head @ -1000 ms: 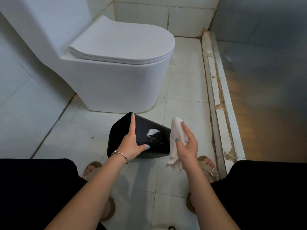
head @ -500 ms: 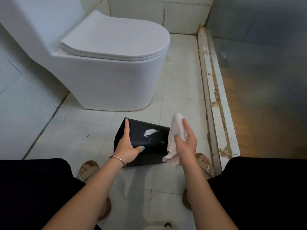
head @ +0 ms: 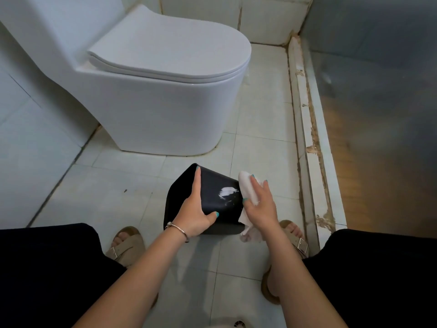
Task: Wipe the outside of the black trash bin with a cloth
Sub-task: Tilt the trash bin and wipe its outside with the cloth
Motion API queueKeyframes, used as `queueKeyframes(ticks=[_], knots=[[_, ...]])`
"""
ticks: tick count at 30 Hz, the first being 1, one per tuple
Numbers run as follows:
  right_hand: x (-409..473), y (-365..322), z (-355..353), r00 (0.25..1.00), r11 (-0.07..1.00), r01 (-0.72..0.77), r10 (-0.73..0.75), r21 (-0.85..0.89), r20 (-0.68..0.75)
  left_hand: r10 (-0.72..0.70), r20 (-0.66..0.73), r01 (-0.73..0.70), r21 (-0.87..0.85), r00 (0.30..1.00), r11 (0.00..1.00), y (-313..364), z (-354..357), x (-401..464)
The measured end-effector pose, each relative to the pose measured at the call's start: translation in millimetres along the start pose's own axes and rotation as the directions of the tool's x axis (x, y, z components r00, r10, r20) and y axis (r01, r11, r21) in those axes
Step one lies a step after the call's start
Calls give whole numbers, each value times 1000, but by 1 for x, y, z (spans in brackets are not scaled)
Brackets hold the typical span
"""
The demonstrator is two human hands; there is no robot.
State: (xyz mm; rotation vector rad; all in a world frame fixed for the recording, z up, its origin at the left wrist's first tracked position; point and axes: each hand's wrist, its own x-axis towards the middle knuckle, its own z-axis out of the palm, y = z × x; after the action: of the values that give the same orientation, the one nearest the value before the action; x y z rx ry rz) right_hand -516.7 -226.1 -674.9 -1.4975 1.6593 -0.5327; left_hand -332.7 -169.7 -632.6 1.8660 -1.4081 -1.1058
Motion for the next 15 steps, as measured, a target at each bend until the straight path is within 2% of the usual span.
queueKeyframes(ticks=[5,9,15], knots=[[4,9,-1,998,1000,8,-10,-23,-62,15,19,-14,-14,1000,1000,6,12,2],[0,7,-4,1000,993,12,-13,-115,-14,-2,25,2,-13,1000,1000,6,12,1],[6,4,-5,995,973,97,-91,-209,38,-6,13,7,-44,1000,999,8,12,-5]])
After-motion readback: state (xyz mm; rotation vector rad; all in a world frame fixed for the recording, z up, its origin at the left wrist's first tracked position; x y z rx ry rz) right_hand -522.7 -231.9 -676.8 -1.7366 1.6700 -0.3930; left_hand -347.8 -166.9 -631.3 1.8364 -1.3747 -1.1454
